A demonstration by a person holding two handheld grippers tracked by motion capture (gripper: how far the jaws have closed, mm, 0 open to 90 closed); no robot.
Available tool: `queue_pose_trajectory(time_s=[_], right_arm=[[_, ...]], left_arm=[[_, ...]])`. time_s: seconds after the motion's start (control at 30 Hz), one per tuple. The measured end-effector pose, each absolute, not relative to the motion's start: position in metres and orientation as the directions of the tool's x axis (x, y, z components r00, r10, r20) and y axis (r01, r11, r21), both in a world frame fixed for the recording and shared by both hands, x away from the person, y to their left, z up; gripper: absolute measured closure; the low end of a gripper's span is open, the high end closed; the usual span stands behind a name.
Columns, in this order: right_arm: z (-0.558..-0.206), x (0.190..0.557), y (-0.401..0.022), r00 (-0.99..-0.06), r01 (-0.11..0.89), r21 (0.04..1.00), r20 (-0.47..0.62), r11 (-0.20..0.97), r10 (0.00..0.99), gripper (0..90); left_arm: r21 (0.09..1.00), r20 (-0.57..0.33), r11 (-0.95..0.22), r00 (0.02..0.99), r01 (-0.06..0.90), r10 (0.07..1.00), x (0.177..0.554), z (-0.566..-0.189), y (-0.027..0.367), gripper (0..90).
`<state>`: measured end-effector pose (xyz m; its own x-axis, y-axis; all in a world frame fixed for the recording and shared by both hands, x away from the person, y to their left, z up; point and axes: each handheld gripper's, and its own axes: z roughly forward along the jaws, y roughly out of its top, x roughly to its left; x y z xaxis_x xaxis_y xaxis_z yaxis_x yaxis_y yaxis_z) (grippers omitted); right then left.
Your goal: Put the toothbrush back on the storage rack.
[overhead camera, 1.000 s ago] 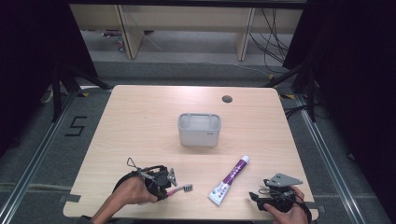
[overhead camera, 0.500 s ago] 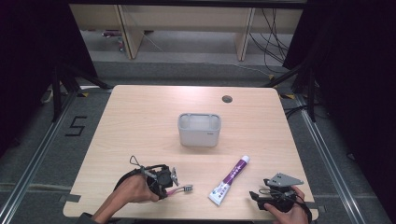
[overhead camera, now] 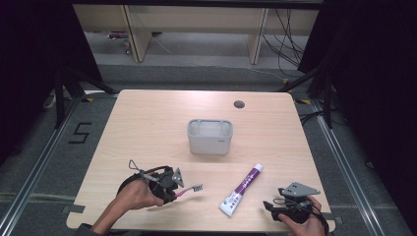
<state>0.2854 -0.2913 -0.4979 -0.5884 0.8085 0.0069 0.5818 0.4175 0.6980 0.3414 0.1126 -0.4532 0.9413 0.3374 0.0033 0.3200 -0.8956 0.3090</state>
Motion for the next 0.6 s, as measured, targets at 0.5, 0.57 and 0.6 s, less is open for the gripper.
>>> queue_pose_trajectory(time_s=[0.5,0.57,0.6], right_arm=[[-0.499,0.286,-0.292,-0.587,0.576,0.706,0.006,0.412,0.810,26.5],[-0.499,0.287,-0.292,-0.603,0.561,0.709,-0.004,0.427,0.798,26.5],[-0.499,0.288,-0.294,-0.609,0.548,0.711,-0.022,0.440,0.793,26.5]], left_arm=[[0.596,0.078,-0.728,0.878,0.339,0.473,0.358,-0.425,0.131,82.3],[0.632,0.107,-0.701,0.859,0.330,0.501,0.360,-0.422,0.134,82.3],[0.677,0.136,-0.661,0.828,0.324,0.545,0.363,-0.419,0.137,82.3]])
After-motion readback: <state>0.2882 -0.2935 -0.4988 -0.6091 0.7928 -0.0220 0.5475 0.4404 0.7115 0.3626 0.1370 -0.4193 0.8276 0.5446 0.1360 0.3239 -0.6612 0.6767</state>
